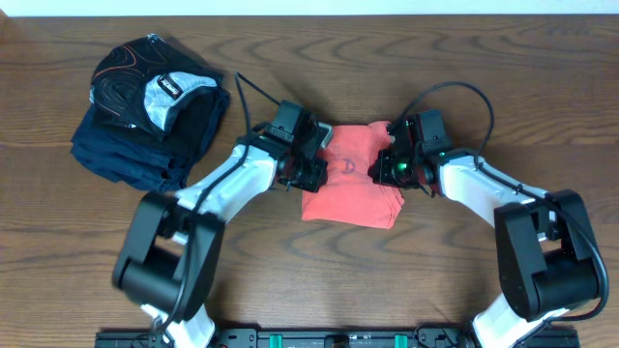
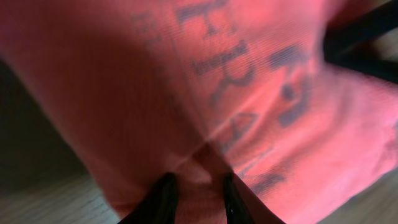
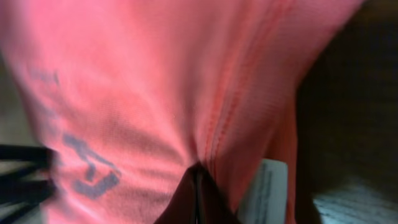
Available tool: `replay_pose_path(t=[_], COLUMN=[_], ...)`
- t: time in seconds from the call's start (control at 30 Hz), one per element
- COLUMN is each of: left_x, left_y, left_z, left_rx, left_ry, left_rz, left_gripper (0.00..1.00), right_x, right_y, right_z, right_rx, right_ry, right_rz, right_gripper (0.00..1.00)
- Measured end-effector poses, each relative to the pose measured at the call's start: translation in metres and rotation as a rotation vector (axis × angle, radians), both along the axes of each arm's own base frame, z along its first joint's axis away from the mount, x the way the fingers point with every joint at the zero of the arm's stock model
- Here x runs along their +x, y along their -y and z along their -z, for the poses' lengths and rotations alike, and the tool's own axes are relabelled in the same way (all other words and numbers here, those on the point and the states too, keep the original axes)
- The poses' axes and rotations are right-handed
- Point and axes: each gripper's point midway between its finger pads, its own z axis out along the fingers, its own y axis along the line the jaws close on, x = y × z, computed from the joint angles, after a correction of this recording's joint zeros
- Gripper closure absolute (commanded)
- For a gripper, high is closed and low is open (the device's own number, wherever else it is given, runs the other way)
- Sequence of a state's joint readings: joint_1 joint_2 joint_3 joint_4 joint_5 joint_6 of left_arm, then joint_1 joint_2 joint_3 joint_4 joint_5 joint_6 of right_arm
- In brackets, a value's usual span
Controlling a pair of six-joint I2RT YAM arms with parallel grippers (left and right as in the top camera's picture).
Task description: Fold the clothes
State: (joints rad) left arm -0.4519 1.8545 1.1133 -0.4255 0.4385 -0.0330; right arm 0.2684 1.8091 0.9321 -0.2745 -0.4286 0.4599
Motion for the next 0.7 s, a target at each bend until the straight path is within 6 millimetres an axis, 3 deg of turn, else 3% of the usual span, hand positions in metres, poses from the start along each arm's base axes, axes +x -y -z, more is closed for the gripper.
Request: replay_pose_path(t=[0.17,0.37,0.47,0.6,0.7], left_x=[-0.011,-0.025,-0.026,-0.019,-0.017], left_y=[-0.002,-0.011,-0.012,-0.009,-0.008], left_z=[0.002,0.000,-0.022,-0.073,-0.099], left_rx=[0.011,0.046,0.030,-0.036,-0.073], left_ry=[-0.062,-0.111,-0.067,0.068,0.143], left_rz=[0.006,0.002,0.000,-0.006,-0.006], left_gripper=[0.66,0.50,0.40,0.33,0.33], right_x=[-0.016,-0.024,-0.030,-0.044,-0.059], right_y=[0.019,0.047,0.048,0.037,0.033], right_z=[0.000,-0.012,-0.040,-0.087,-0.098], right_rx=[-0.096,-0.228,-0.218,-0.126,-0.085], right_ry=[-0.100,-0.014,0.056,0.139,0.104], right_rz=[0.072,-0.018,-0.073,-0.112,-0.092], right_gripper=[0.98,0.95,0.94,0.99,0.99])
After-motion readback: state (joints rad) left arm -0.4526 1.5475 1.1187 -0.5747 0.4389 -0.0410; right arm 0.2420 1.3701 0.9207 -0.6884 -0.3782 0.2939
